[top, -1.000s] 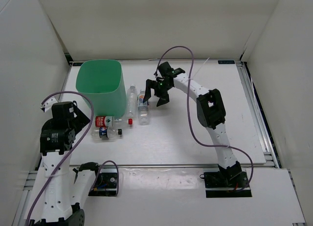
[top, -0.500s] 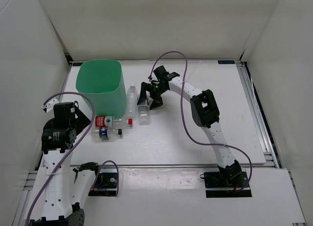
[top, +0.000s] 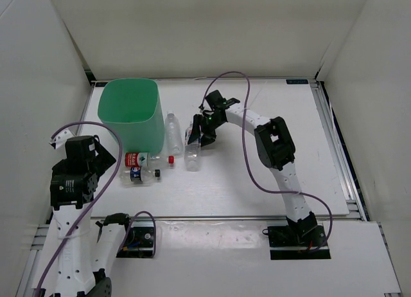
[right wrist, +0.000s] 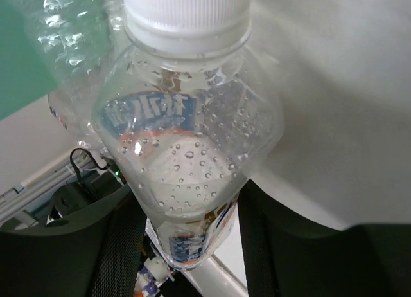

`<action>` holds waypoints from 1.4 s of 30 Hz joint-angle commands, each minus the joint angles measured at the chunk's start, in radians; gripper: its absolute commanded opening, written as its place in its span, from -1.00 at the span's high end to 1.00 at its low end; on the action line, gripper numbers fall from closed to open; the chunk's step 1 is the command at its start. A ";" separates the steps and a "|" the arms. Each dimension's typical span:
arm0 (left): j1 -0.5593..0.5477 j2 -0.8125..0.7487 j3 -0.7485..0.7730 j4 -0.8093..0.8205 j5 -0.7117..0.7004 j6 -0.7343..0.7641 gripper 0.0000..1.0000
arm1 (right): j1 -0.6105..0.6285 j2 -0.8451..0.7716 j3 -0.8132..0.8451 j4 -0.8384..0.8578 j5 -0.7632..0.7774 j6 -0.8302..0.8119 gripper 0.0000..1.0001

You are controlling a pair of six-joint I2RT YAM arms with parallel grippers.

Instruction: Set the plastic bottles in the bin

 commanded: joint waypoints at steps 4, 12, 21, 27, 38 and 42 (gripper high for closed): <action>-0.004 -0.057 -0.022 0.053 -0.028 -0.012 -1.00 | -0.020 -0.257 0.156 -0.066 0.101 0.003 0.16; -0.050 -0.013 0.030 -0.026 0.012 -0.053 -1.00 | 0.039 -0.289 0.422 0.206 0.211 0.246 0.28; -0.176 0.073 0.242 -0.121 -0.046 -0.006 -1.00 | 0.215 -0.124 0.573 0.569 0.501 0.033 0.15; -0.267 0.127 0.289 -0.122 -0.110 0.060 -1.00 | 0.334 -0.073 0.564 0.613 0.678 -0.273 -0.42; -0.279 0.118 0.299 -0.062 -0.218 0.071 -1.00 | 0.222 -0.511 0.160 0.396 0.774 -0.251 -1.00; -0.279 0.024 0.204 -0.010 -0.227 0.071 -1.00 | 0.158 -0.549 0.074 0.278 0.617 -0.263 -1.00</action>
